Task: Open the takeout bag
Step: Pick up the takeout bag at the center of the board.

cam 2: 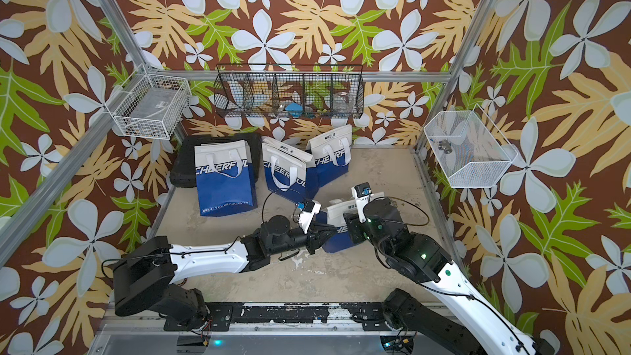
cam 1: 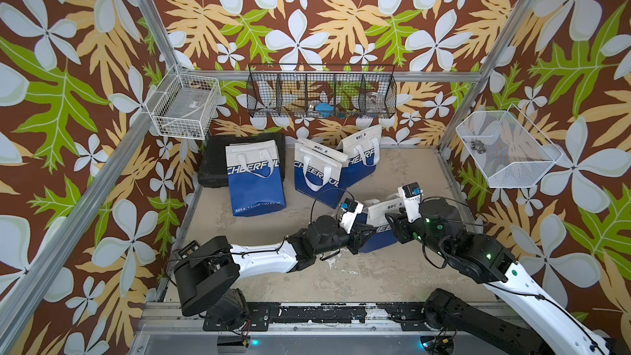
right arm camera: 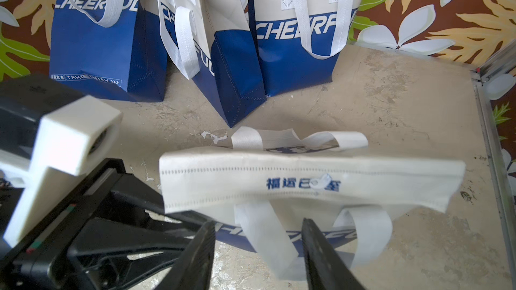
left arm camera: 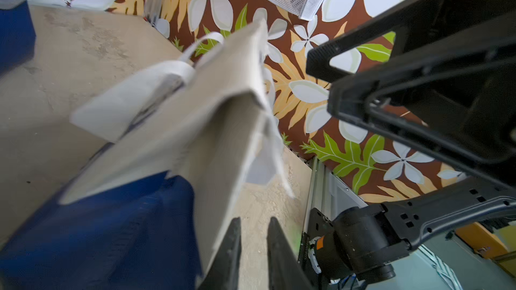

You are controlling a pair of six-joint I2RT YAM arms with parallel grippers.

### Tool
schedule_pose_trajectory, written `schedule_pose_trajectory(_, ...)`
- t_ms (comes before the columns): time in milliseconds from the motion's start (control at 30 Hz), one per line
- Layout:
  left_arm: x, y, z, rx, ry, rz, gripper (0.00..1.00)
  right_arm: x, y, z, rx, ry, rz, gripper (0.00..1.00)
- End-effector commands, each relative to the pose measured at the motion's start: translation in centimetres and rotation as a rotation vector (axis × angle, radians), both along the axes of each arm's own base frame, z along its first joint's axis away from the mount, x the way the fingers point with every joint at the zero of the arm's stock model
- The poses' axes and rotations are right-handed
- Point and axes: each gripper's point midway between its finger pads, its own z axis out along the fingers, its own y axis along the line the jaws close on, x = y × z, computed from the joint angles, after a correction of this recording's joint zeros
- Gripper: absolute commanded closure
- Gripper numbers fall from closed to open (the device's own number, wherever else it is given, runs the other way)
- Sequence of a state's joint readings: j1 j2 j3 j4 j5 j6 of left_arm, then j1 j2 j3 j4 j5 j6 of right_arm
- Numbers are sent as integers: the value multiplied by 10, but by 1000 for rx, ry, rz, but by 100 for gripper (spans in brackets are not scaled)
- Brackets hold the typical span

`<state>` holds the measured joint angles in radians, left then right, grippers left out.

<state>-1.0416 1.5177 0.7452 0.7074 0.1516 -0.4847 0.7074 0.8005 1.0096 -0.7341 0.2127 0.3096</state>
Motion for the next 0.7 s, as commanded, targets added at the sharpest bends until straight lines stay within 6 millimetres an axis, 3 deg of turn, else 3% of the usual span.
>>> schedule_pose_trajectory(0,5,9,8,-16,-35,49,55,2,1,4,4,-27,8,48)
schedule_pose_trajectory(200,2,36,5,5,-49,109,44,2,2,9,20,-51,15,48)
schedule_pose_trajectory(467,6,0,-13,29,-12,25,46,4,8,2,11,-44,37,49)
schedule_pose_trajectory(567,14,-10,-14,38,-21,33,57,3,9,6,16,-59,47,48)
schedule_pose_trajectory(667,17,-13,-2,16,-39,41,74,4,8,3,-3,-61,50,48)
